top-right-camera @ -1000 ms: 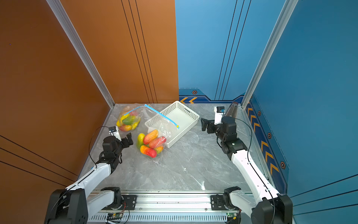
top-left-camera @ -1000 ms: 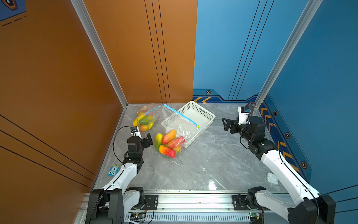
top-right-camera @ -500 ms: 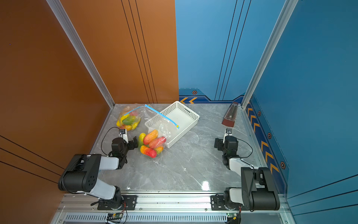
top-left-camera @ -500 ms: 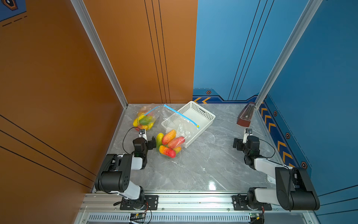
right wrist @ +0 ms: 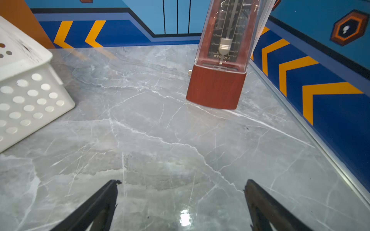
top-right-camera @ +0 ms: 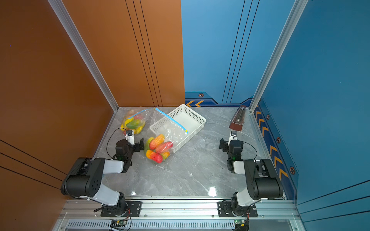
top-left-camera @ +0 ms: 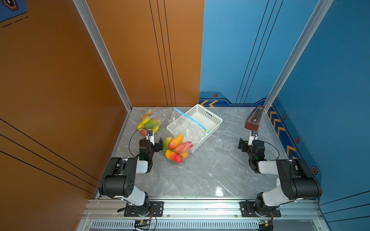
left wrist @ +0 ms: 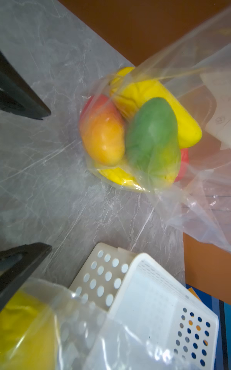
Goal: Place the mango in a zip-top bag and seal the zipper
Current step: Reset both arms
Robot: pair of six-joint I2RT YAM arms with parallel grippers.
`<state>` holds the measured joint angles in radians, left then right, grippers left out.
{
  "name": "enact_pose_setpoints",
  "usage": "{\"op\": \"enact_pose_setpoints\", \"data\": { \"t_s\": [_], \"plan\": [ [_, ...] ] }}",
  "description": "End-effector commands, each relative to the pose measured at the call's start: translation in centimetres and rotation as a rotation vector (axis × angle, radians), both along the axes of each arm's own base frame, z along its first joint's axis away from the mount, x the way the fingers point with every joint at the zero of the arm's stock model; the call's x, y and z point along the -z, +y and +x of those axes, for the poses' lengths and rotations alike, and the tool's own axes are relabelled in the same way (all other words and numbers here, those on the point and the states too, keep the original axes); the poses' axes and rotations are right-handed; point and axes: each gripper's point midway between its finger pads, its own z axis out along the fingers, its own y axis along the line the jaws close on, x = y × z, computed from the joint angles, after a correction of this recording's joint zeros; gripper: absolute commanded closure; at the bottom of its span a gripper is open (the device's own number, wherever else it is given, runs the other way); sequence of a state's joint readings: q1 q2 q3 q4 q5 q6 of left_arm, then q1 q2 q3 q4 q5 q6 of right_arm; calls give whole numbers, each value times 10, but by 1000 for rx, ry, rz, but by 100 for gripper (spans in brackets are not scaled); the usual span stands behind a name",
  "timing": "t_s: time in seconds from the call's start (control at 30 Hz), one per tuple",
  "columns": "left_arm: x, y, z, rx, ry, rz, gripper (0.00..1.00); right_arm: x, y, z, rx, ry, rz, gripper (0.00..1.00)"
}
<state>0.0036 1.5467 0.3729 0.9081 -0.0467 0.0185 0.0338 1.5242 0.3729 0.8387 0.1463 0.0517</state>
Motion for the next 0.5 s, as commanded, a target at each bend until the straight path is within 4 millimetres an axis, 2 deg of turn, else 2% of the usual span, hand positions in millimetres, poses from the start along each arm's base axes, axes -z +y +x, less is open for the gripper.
{"op": "enact_pose_setpoints", "data": {
  "t_s": [0.0, 0.2, 0.47],
  "plan": [
    [0, -3, 2, 10, 11, -25, 2, -6, -7, 2, 49, -8, 0, 0],
    [2, -13, 0, 53, 14, 1, 2, -4, 1, 5, -8, 6, 11, 0],
    [2, -9, 2, 30, 18, 1, 2, -4, 1, 5, -8, 8, 11, 0]
  ]
}}
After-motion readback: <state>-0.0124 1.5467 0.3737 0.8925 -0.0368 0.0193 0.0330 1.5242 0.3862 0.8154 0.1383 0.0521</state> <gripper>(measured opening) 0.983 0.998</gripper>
